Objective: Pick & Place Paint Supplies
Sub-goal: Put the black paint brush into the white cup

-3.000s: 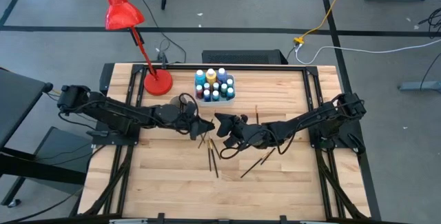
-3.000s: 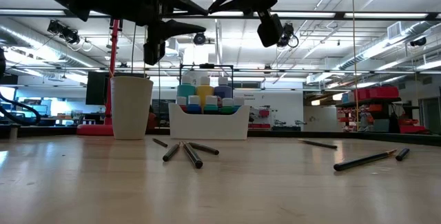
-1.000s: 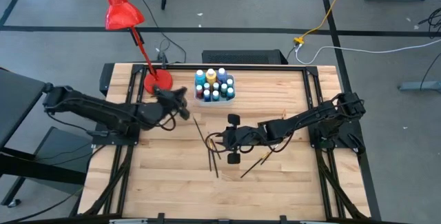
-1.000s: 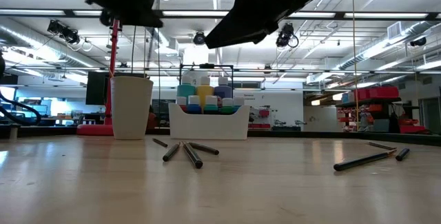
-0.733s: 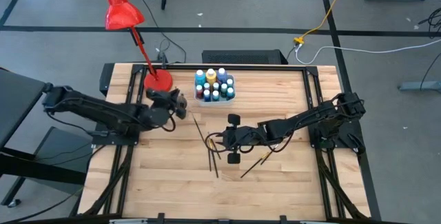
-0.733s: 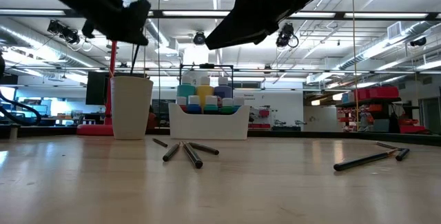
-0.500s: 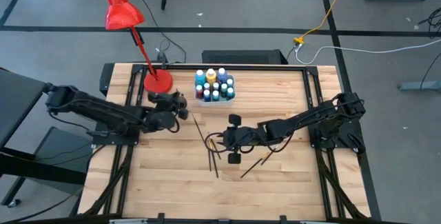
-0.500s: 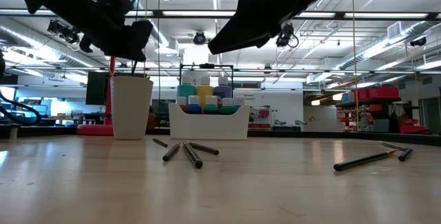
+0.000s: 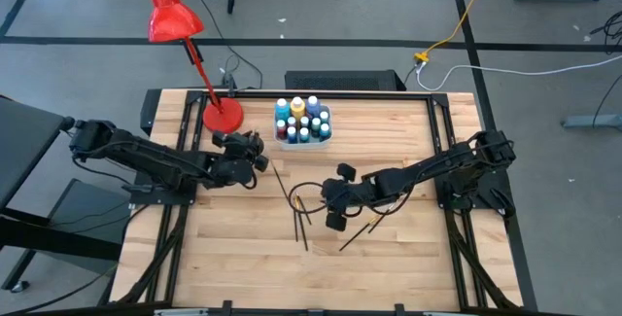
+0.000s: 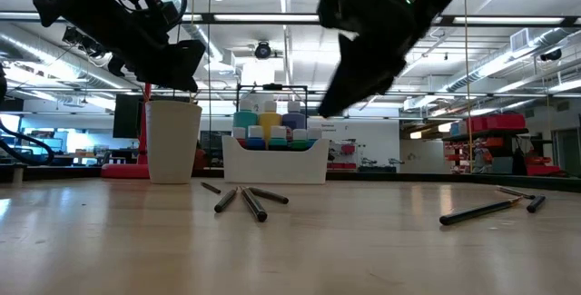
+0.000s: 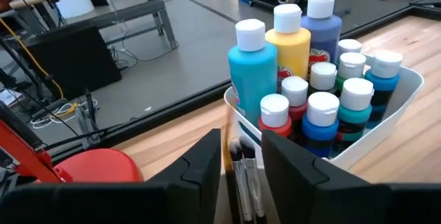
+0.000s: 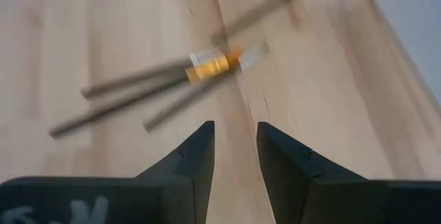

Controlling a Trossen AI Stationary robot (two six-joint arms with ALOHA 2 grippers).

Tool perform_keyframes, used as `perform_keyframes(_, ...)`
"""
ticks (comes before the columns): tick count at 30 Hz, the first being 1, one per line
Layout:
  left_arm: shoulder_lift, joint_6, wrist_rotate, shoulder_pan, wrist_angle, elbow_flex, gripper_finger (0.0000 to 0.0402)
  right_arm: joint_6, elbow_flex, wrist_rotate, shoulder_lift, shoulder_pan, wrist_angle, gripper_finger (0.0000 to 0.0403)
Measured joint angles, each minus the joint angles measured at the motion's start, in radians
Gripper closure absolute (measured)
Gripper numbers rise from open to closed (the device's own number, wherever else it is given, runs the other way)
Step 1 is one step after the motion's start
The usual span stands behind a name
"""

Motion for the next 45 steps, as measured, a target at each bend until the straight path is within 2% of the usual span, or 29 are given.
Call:
perform_keyframes(3, 0.0, -0.011, 0.032, 0.0, 0.0, 0.0, 0.0275, 0.116, 0.0, 0.025, 0.0, 0.0, -0.112, 0.0289)
perform_keyframes(6, 0.0, -0.041, 0.051, 0.0, 0.0, 0.0, 0.0269, 0.235, 0.0, 0.119, -0.001, 0.002, -0.221, 0.0289)
perform_keyframes(11, 0.0, -0.031, -0.022, -0.008, 0.064, 0.0, 0.027, 0.43, 0.001, 0.227, -0.012, 0.002, -0.465, 0.0289)
perform_keyframes(17, -0.007, 0.228, -0.052, -0.068, 0.247, 0.038, 0.0278, 0.659, 0.002, 0.292, -0.069, -0.001, -0.802, 0.0289)
perform_keyframes(22, -0.007, 0.378, -0.048, -0.151, 0.314, 0.113, 0.0278, 0.779, 0.001, 0.37, -0.163, -0.005, -0.956, 0.0289)
perform_keyframes(27, -0.007, 0.41, -0.048, -0.225, 0.31, 0.168, 0.0278, 0.813, -0.059, 0.369, -0.288, -0.034, -0.944, 0.0289)
perform_keyframes(31, -0.007, 0.388, -0.013, -0.28, 0.308, 0.172, 0.0276, 0.858, -0.18, 0.334, -0.392, -0.083, -0.875, 0.0289)
perform_keyframes(35, -0.007, 0.387, -0.033, -0.315, 0.319, 0.172, 0.0276, 0.922, -0.315, 0.283, -0.474, -0.154, -0.791, 0.0289)
perform_keyframes(39, -0.007, 0.386, -0.035, -0.319, 0.366, 0.172, 0.0276, 0.979, -0.39, 0.206, -0.504, -0.239, -0.816, 0.0289)
perform_keyframes(42, -0.007, 0.39, -0.029, -0.319, 0.371, 0.172, 0.0276, 1.012, -0.402, 0.153, -0.498, -0.304, -0.873, 0.0289)
perform_keyframes(45, -0.007, 0.39, -0.029, -0.319, 0.376, 0.172, 0.0276, 1.01, -0.409, 0.115, -0.494, -0.365, -0.844, 0.0289)
